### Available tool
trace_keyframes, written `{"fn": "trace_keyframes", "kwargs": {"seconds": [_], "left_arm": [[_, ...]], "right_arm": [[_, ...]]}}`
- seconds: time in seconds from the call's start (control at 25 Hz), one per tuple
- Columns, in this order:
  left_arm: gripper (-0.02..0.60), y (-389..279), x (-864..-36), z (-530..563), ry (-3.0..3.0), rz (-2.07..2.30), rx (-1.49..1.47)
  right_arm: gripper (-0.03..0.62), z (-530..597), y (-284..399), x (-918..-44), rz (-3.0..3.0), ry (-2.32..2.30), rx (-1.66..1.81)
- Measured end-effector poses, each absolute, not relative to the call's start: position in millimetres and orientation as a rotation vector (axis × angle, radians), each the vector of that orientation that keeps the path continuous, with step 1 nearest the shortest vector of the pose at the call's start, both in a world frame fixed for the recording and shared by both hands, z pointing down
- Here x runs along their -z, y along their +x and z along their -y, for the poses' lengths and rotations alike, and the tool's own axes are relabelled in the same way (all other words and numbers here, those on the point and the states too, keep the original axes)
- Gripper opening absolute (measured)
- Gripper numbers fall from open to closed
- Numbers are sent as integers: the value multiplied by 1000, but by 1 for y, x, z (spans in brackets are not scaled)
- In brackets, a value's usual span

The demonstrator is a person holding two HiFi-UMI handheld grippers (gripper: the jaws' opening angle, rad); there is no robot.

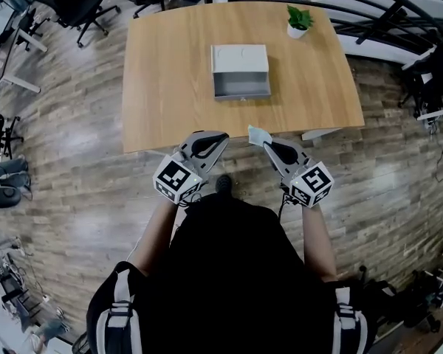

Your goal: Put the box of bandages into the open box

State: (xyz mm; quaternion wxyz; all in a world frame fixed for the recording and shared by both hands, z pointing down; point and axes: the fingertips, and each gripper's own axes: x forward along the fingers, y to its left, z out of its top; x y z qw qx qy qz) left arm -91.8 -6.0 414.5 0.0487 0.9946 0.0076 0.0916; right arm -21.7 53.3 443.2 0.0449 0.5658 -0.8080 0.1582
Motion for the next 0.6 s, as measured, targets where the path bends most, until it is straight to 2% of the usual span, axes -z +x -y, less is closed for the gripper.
{"fn": "trace_keyframes", "kwargs": {"seconds": [0.6], "left_arm": [[23, -107, -421, 30, 3011, -74, -265]], "right_arm": [[25, -36, -37, -449, 2416, 1789, -516]]}}
